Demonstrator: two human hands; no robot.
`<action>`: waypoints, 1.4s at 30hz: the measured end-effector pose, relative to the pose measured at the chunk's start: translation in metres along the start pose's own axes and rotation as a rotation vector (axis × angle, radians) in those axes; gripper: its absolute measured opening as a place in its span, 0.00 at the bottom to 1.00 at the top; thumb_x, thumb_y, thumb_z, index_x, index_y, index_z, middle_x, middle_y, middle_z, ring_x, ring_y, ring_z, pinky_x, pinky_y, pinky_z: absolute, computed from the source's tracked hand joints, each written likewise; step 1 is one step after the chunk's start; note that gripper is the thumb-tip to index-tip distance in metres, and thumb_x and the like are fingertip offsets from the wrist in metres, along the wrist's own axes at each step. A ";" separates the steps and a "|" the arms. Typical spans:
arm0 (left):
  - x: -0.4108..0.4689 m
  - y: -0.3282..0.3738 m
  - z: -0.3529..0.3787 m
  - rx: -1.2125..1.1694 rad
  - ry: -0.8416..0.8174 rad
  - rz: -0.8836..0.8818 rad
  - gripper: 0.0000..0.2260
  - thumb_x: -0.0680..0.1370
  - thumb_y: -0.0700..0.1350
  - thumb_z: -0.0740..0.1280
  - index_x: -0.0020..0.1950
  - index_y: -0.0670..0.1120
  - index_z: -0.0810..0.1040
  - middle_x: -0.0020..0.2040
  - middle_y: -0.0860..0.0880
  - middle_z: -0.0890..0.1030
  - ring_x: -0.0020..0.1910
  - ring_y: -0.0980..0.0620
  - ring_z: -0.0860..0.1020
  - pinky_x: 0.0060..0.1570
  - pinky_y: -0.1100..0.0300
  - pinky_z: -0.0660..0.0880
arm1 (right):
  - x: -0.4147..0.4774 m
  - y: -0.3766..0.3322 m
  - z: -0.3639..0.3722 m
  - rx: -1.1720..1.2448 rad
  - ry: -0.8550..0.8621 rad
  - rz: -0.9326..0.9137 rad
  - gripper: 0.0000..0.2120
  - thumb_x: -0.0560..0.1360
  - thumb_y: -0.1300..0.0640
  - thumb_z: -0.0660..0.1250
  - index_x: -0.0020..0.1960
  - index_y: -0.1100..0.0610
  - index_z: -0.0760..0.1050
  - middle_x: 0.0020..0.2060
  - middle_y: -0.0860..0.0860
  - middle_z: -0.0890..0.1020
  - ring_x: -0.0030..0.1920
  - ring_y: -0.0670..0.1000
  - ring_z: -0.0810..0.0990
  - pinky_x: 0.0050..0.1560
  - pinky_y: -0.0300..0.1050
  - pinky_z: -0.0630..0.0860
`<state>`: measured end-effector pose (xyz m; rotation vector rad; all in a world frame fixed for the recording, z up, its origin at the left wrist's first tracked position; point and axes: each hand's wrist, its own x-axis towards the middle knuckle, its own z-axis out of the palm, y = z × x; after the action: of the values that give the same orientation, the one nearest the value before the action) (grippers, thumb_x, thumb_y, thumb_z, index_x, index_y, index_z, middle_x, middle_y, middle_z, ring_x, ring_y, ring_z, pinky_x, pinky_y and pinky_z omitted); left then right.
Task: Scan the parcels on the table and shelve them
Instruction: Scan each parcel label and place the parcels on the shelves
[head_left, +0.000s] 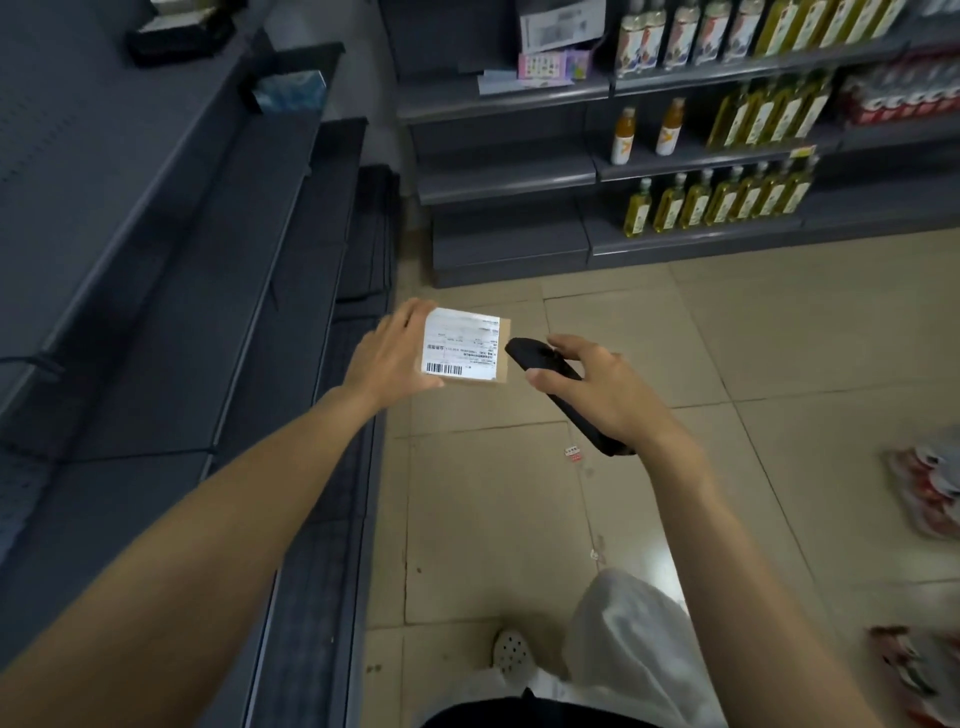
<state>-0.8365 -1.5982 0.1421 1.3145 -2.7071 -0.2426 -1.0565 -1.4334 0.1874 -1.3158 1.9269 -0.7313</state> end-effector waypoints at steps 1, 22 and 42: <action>0.019 -0.005 0.002 -0.005 -0.003 0.016 0.45 0.64 0.51 0.81 0.74 0.46 0.61 0.72 0.48 0.64 0.64 0.42 0.71 0.55 0.43 0.73 | 0.020 -0.002 -0.002 0.004 0.009 0.005 0.26 0.77 0.42 0.67 0.72 0.49 0.70 0.64 0.51 0.79 0.63 0.56 0.76 0.63 0.52 0.72; 0.451 -0.175 0.013 -0.328 0.172 -0.531 0.43 0.64 0.55 0.81 0.72 0.50 0.61 0.69 0.50 0.66 0.63 0.51 0.71 0.51 0.45 0.77 | 0.563 -0.086 -0.089 -0.068 -0.169 -0.111 0.25 0.75 0.38 0.67 0.67 0.51 0.73 0.60 0.50 0.80 0.60 0.54 0.78 0.57 0.50 0.74; 0.654 -0.482 -0.026 -0.449 0.253 -0.951 0.44 0.63 0.60 0.79 0.71 0.51 0.61 0.68 0.51 0.66 0.61 0.51 0.73 0.49 0.48 0.76 | 0.925 -0.271 0.043 -0.112 -0.460 -0.226 0.20 0.77 0.41 0.67 0.64 0.51 0.76 0.54 0.51 0.81 0.52 0.50 0.78 0.48 0.46 0.73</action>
<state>-0.8634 -2.4095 0.0983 2.1450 -1.5128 -0.6517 -1.1075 -2.3965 0.1631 -1.6258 1.4826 -0.3819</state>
